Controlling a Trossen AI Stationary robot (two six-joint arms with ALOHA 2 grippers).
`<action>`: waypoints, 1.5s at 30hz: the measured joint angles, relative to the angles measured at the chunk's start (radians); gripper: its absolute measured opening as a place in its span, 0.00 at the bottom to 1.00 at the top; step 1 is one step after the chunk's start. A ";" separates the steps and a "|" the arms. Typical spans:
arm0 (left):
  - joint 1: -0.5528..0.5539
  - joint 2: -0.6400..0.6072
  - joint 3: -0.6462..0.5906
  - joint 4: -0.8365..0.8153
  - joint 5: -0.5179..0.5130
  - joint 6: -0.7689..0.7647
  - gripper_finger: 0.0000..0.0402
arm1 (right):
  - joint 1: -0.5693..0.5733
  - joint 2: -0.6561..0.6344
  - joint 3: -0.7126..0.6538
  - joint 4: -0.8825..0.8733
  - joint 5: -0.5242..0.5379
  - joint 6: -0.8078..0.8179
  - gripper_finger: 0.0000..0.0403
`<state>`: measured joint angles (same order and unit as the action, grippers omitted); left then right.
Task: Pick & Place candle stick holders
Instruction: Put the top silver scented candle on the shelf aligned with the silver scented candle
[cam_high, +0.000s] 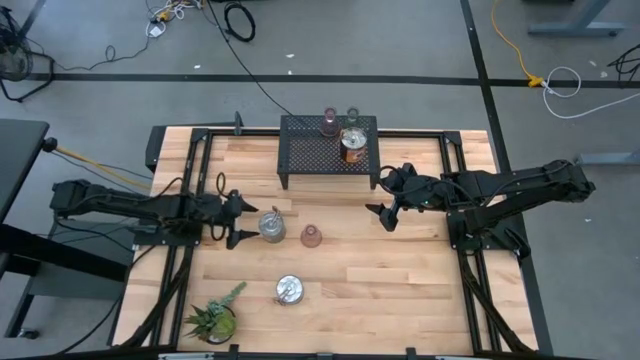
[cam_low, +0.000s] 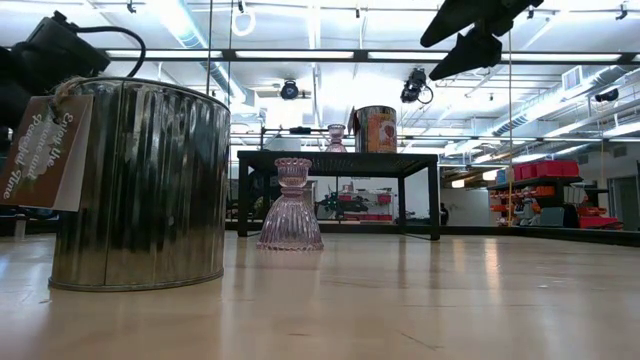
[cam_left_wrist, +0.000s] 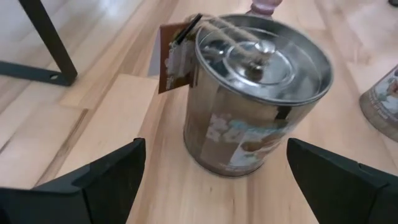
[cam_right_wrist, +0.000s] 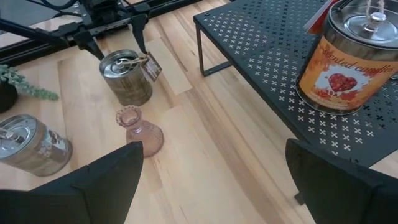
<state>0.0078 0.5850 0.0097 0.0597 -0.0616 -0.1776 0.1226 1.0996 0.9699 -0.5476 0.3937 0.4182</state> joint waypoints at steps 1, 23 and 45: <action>0.000 0.000 0.000 0.001 0.000 -0.001 0.97 | 0.000 0.000 0.000 0.000 0.000 0.000 0.97; -0.055 0.037 0.001 0.071 -0.070 -0.021 0.97 | 0.000 0.000 0.000 0.002 0.003 0.000 0.97; -0.058 0.310 0.003 0.395 -0.039 -0.012 0.97 | 0.000 0.000 0.000 0.002 0.010 -0.008 0.97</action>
<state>-0.0502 0.8950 0.0128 0.4551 -0.1001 -0.1894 0.1225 1.1000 0.9699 -0.5457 0.4038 0.4107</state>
